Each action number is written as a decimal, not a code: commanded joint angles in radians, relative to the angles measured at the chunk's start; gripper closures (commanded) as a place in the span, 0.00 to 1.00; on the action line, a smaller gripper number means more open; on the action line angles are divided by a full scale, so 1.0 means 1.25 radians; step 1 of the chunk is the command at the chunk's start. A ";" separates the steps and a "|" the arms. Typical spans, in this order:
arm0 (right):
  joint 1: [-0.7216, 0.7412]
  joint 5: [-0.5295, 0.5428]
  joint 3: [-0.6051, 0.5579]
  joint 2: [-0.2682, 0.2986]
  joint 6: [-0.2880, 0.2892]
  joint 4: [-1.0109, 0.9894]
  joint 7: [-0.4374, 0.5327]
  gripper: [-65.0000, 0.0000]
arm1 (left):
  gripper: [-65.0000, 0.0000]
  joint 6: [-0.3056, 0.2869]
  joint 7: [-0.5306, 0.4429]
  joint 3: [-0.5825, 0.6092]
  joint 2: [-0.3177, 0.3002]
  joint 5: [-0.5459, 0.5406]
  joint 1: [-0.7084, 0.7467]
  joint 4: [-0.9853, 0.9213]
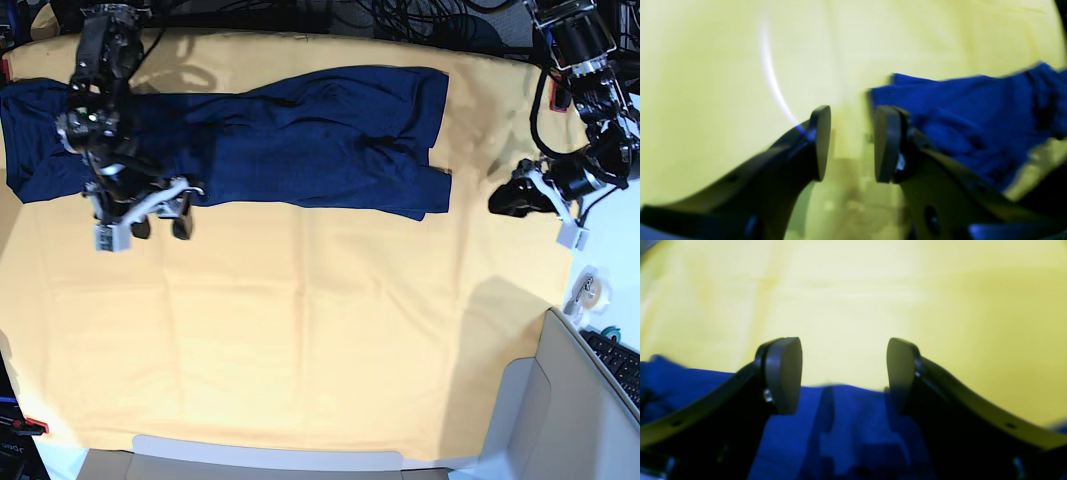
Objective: Fold the T-shirt properly
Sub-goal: 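Position both grippers at the two ends of the folded shirt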
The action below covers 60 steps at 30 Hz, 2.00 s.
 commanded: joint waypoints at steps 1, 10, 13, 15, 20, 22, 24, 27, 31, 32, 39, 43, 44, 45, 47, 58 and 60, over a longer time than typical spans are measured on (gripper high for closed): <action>0.004 0.017 0.015 0.000 0.008 0.028 0.021 0.39 | 0.66 -0.002 0.008 -0.001 -0.013 -0.014 0.008 0.011; -0.004 0.017 0.031 -0.018 0.008 0.028 0.021 0.39 | 0.66 -0.002 0.008 -0.005 -0.013 -0.014 0.064 0.012; -0.004 0.017 0.031 -0.024 0.008 0.028 0.021 0.39 | 0.66 -0.002 0.008 -0.003 -0.013 -0.014 0.061 0.012; -0.004 0.017 0.031 -0.034 0.008 0.028 0.021 0.39 | 0.66 -0.002 0.008 -0.003 -0.013 -0.014 0.059 0.012; -0.009 0.016 0.032 -0.051 0.008 0.028 0.021 0.39 | 0.66 -0.002 0.008 -0.001 -0.013 -0.014 0.058 0.012; -0.009 0.016 0.032 -0.051 0.008 0.028 0.021 0.39 | 0.66 -0.002 0.008 -0.001 -0.013 -0.014 0.058 0.012; -0.015 0.016 0.032 -0.051 0.008 0.028 0.021 0.39 | 0.66 -0.002 0.008 -0.001 -0.013 -0.014 0.058 0.012; -0.020 0.016 0.032 -0.053 0.008 0.028 0.021 0.39 | 0.66 -0.002 0.008 -0.001 -0.013 -0.014 0.058 0.012; -0.021 0.016 0.032 -0.053 0.008 0.028 0.021 0.39 | 0.66 -0.002 0.008 -0.001 -0.014 -0.014 0.058 0.012; -0.021 0.016 0.032 -0.053 0.008 0.028 0.021 0.39 | 0.66 -0.002 0.008 -0.001 -0.014 -0.014 0.058 0.012; -0.028 0.017 0.032 -0.053 0.008 0.028 0.021 0.39 | 0.66 -0.002 0.008 -0.001 -0.014 -0.014 0.058 0.012; -0.032 0.017 0.032 -0.053 0.008 0.028 0.021 0.39 | 0.66 -0.002 0.008 -0.001 -0.014 -0.014 0.058 0.012; -0.032 0.017 0.032 -0.053 0.008 0.028 0.021 0.39 | 0.66 -0.002 0.008 -0.001 -0.014 -0.014 0.058 0.012; -0.032 0.017 0.032 -0.053 0.008 0.028 0.021 0.39 | 0.66 -0.002 0.008 -0.001 -0.014 -0.014 0.058 0.012; -0.032 0.017 0.032 -0.053 0.008 0.028 0.021 0.39 | 0.66 -0.002 0.008 -0.004 -0.014 -0.014 0.058 0.012; -0.032 0.017 0.032 -0.053 0.008 0.028 0.020 0.39 | 0.66 -0.002 0.008 -0.001 -0.013 -0.014 0.063 0.028; -0.032 0.017 0.032 -0.049 0.008 0.028 0.020 0.39 | 0.66 -0.002 0.008 -0.001 -0.013 -0.014 0.064 0.040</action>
